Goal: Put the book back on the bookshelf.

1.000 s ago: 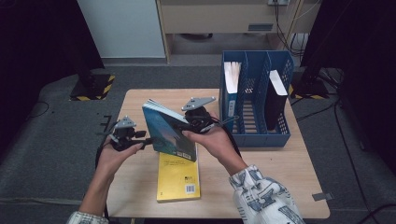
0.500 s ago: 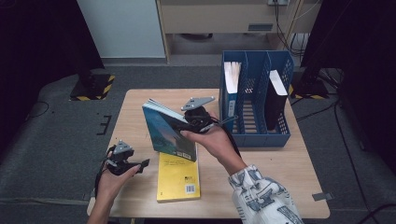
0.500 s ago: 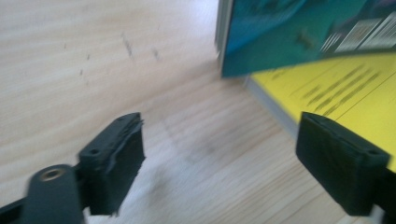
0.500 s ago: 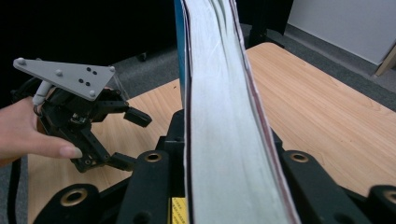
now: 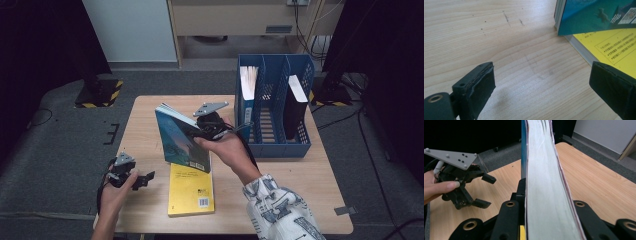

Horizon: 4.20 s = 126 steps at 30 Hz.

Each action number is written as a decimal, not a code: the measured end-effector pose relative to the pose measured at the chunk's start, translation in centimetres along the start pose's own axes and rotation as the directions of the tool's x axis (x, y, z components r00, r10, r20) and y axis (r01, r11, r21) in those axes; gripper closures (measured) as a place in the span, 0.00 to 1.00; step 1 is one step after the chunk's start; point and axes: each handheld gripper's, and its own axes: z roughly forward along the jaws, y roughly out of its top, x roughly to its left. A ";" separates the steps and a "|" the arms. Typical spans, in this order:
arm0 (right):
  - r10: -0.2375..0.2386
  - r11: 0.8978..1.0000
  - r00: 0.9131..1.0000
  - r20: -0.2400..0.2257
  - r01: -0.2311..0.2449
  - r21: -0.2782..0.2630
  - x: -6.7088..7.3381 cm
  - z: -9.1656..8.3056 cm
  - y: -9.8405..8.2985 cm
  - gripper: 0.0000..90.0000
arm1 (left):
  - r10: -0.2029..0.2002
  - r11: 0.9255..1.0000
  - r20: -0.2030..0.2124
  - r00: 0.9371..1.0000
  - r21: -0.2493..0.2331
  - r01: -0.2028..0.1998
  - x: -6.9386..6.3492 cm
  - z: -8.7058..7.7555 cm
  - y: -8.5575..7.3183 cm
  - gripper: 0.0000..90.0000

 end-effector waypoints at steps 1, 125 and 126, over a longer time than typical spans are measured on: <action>0.000 1.000 1.000 -0.001 0.000 -0.001 -0.1 0.0 0.0 0.80 | -0.002 1.000 0.001 1.000 -0.003 0.002 0.0 0.0 0.0 0.07; 0.312 0.946 0.940 0.140 -0.294 -0.136 -5.8 -22.3 -2.5 0.82 | 0.060 0.997 -0.077 0.995 0.052 -0.056 0.2 3.3 -1.5 0.00; 0.318 0.944 0.937 0.143 -0.300 -0.138 -6.0 -22.5 -2.6 0.82 | 0.060 0.997 -0.077 0.995 0.052 -0.056 0.2 3.3 -1.5 0.00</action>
